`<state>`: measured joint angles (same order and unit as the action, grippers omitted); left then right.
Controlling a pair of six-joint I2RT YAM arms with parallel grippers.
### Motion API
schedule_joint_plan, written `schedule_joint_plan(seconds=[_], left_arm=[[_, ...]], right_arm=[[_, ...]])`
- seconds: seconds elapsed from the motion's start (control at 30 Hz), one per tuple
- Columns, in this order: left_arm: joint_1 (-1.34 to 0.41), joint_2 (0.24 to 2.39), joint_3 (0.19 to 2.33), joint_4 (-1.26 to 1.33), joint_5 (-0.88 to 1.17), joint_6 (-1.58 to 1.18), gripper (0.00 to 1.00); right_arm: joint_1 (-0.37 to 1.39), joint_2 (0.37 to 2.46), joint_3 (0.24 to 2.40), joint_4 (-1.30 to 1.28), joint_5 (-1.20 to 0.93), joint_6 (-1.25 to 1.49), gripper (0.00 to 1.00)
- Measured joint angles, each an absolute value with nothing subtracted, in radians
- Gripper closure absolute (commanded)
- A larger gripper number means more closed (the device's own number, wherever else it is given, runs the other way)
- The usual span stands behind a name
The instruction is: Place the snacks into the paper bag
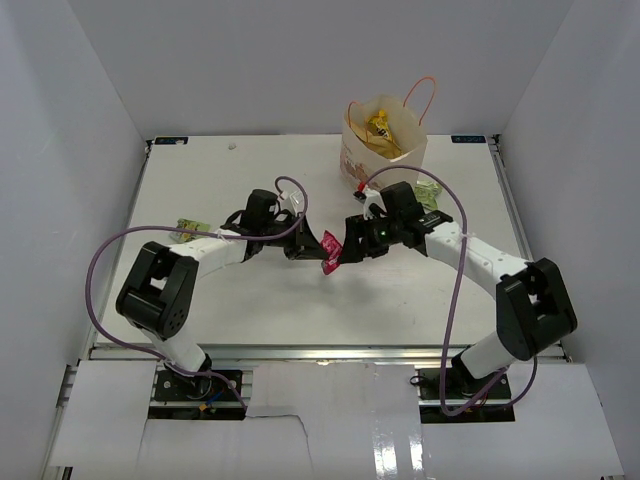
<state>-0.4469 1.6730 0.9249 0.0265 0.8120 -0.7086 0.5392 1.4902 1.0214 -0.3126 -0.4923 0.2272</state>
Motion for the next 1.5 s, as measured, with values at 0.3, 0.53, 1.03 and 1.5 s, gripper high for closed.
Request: schedule_joint_plan(seconds=[0.3,0.53,1.03,1.5], left_arm=[[-0.467,1.673,0.936,0.059,0.815,-0.722,0.98],[-0.467,1.662,0.931,0.064,0.801,-0.712,0.56],[-0.403,1.242,0.976,-0.181,0.341,-0.551,0.02],[-0.28,1.087,0.899,-0.389,0.074,-0.508,0.02]], right_arm=[[0.556,1.594,1.092,-0.286,-0.517,0.289,0.92],[0.555,1.594,1.102,-0.287,-0.591,0.183,0.92],[0.407,1.47,1.477,-0.55,-0.786,-0.488,0.92],[0.218,1.716,2.013,-0.355,-0.414,-0.462,0.92]])
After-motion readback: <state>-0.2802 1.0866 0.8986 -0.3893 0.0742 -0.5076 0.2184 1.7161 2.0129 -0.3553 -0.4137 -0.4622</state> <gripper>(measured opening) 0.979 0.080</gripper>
